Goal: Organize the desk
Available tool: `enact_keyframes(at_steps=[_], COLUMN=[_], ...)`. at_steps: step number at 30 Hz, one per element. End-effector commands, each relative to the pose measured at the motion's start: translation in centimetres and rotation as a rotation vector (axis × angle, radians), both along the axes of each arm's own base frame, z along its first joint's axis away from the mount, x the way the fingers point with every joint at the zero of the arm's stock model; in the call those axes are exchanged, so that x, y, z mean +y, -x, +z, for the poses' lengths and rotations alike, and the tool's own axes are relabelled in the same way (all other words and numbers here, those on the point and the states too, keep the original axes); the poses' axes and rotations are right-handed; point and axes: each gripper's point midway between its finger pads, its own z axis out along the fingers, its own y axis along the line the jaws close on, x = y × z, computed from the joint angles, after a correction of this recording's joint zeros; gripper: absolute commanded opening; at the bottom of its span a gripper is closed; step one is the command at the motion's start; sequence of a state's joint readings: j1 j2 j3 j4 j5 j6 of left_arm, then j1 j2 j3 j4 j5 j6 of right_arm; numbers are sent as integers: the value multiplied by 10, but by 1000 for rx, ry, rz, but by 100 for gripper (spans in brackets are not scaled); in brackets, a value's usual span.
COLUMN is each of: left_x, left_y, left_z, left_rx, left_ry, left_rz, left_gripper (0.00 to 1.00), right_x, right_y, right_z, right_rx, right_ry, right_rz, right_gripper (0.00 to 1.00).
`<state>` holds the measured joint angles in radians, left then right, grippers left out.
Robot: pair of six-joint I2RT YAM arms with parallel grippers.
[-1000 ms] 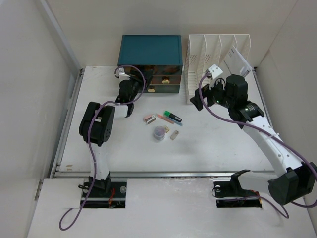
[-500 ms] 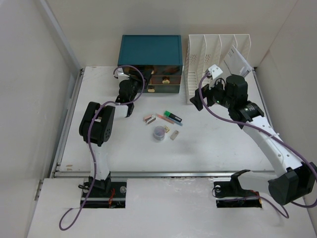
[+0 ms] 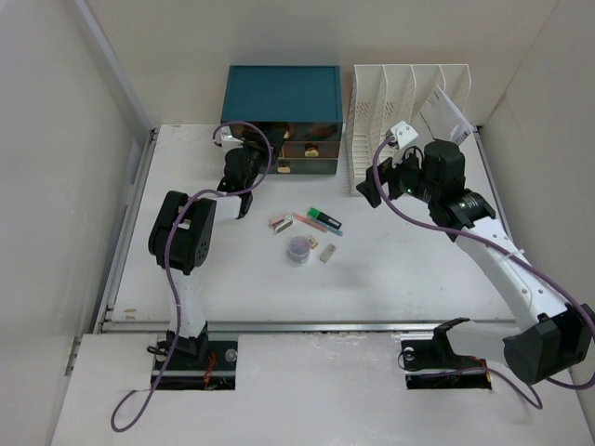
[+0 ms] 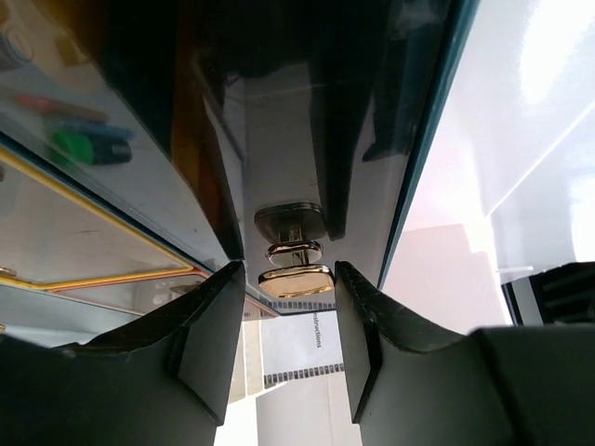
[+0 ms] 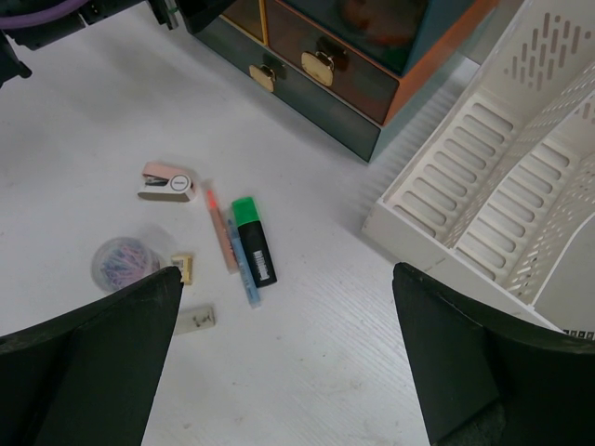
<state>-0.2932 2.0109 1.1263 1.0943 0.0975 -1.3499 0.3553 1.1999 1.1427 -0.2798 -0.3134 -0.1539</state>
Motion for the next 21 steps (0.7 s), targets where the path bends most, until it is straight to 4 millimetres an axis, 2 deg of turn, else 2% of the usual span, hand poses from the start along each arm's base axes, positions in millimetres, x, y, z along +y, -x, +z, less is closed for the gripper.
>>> enact_keyframes(at_steps=[1, 2, 3, 7, 9, 12, 13, 15, 16, 18, 19, 20, 21], left_x=[23, 23, 25, 20, 20, 21, 16, 17, 15, 17, 12, 11, 13], left_y=[-13, -11, -12, -8, -8, -6, -3, -2, 0, 5, 8, 10, 15], left_z=[32, 38, 35, 46, 43, 53, 49, 54, 49, 58, 52, 59, 57], left_rx=[-38, -47, -37, -52, -42, -53, -44, -53, -43, -58, -46, -62, -55], left_ry=[16, 19, 17, 32, 28, 33, 30, 33, 28, 33, 29, 24, 22], left_rz=[111, 111, 122, 112, 112, 112, 103, 103, 92, 92, 83, 75, 75], left_gripper=[40, 40, 35, 25, 19, 10, 8, 4, 4, 2, 2, 2, 2], right_x=[5, 5, 5, 5, 5, 6, 6, 6, 6, 6, 6, 6, 6], right_y=[-1, -1, -1, -1, -1, 0, 0, 0, 0, 0, 0, 0, 0], right_z=[8, 8, 8, 8, 8, 8, 8, 8, 8, 8, 8, 8, 8], right_rx=[-36, -36, -36, -36, -36, -36, -35, -35, -35, -35, -35, -35, -35], right_ry=[-8, -8, -8, -8, -8, -11, -11, -11, -11, -11, -11, -11, -11], right_rz=[16, 16, 16, 16, 16, 24, 25, 25, 25, 25, 25, 25, 25], right_gripper=[100, 100, 100, 100, 100, 100, 100, 100, 100, 100, 100, 100, 100])
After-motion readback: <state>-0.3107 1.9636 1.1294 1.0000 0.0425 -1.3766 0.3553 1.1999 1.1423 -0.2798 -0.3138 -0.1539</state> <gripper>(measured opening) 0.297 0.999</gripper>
